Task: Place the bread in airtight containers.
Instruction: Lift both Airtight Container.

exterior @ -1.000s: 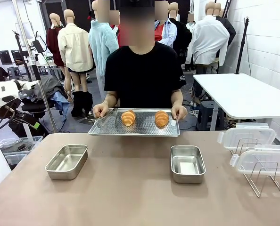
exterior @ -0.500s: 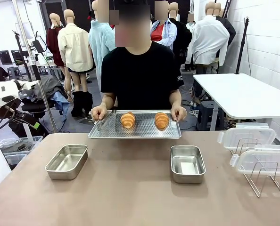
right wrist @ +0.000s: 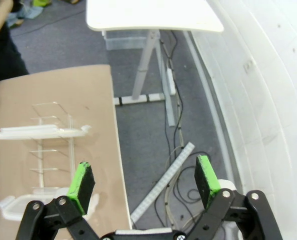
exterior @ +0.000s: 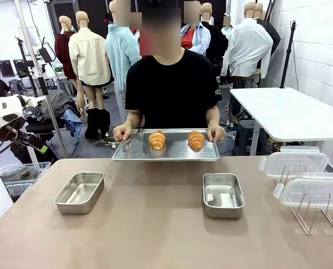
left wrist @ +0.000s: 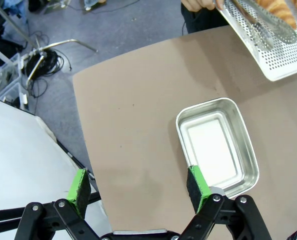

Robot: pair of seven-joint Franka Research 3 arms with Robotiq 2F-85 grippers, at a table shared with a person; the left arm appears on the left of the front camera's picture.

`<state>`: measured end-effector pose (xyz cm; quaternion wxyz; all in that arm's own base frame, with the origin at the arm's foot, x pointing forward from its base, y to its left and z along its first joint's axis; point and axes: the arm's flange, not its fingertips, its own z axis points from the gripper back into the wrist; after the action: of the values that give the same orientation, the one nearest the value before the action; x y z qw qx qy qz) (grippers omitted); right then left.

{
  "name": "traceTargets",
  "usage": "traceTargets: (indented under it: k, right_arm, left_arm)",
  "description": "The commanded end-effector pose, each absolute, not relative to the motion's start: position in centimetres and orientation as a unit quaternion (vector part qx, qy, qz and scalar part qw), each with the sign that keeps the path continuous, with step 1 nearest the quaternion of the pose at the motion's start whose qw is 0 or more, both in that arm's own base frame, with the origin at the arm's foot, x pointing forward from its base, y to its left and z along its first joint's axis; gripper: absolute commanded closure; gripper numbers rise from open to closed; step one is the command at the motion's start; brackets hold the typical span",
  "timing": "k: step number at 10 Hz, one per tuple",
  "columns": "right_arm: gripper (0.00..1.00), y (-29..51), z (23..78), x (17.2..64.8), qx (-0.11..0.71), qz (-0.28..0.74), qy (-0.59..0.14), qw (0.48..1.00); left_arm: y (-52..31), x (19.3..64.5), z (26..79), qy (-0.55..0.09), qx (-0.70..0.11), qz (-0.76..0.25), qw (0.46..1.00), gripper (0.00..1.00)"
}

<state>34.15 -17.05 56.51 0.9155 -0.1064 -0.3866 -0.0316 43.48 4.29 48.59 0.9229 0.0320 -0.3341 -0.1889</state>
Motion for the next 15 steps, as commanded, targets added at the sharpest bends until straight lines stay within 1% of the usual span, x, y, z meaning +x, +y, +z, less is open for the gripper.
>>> traceTargets:
  k: [1,2,3,4,5,6,7,8,9,10,11,12,14,15]
  right_arm:
    - [0.0,-12.8,62.9,36.5,-0.108,0.001,-0.374,0.921]
    - [0.0,-8.6,66.8,37.8,-0.113,0.035,-0.37,0.922]
    - [0.0,-4.7,69.6,38.9,-0.098,0.054,-0.364,0.924]
    - [0.0,-0.5,71.2,40.4,-0.063,0.086,-0.331,0.938]
    - [0.0,3.7,71.4,42.2,-0.072,0.087,-0.262,0.959]
    - [0.0,6.9,70.7,43.1,-0.064,0.095,-0.214,0.97]
    - [0.0,9.3,68.8,43.8,-0.048,0.09,-0.171,0.98]
    - [0.0,10.9,66.4,43.9,-0.026,0.076,-0.143,0.986]
    - [0.0,11.6,63.5,43.6,-0.016,0.054,-0.121,0.991]
    - [0.0,12.2,60.7,42.9,-0.01,0.036,-0.106,0.994]
    - [0.0,13.0,58.0,42.0,-0.024,0.02,-0.105,0.994]
    - [0.0,12.2,61.9,44.2,-0.027,0.071,-0.11,0.991]
    - [0.0,12.2,61.9,44.2,-0.027,0.071,-0.11,0.991]
    - [0.0,12.2,61.9,44.2,-0.027,0.071,-0.11,0.991]
  left_arm:
    - [1.8,42.4,52.2,-0.348,0.052,-0.183,0.918,0.0]
    - [0.1,42.0,54.5,-0.339,0.053,-0.182,0.922,0.0]
    - [-1.5,41.6,56.2,-0.314,0.073,-0.195,0.926,0.0]
    - [-3.2,41.8,57.6,-0.268,0.109,-0.174,0.941,0.0]
    - [-4.7,42.1,58.3,-0.243,0.126,-0.161,0.948,0.0]
    - [-5.6,42.4,58.2,-0.202,0.131,-0.173,0.955,0.0]
    - [-5.8,43.0,57.4,-0.176,0.106,-0.157,0.966,0.0]
    - [-5.5,43.6,56.3,-0.148,0.061,-0.14,0.977,0.0]
    - [-5.4,44.1,54.9,-0.141,0.05,-0.096,0.984,0.0]
    - [-5.3,44.6,53.3,-0.122,0.03,-0.089,0.988,0.0]
    - [-5.2,45.4,51.2,-0.106,0.028,-0.058,0.992,0.0]
    - [-5.3,43.9,53.3,-0.128,0.061,-0.123,0.982,0.0]
    - [-5.3,43.9,53.3,-0.128,0.061,-0.123,0.982,0.0]
    - [-5.2,44.7,51.8,-0.114,0.047,-0.103,0.987,0.0]
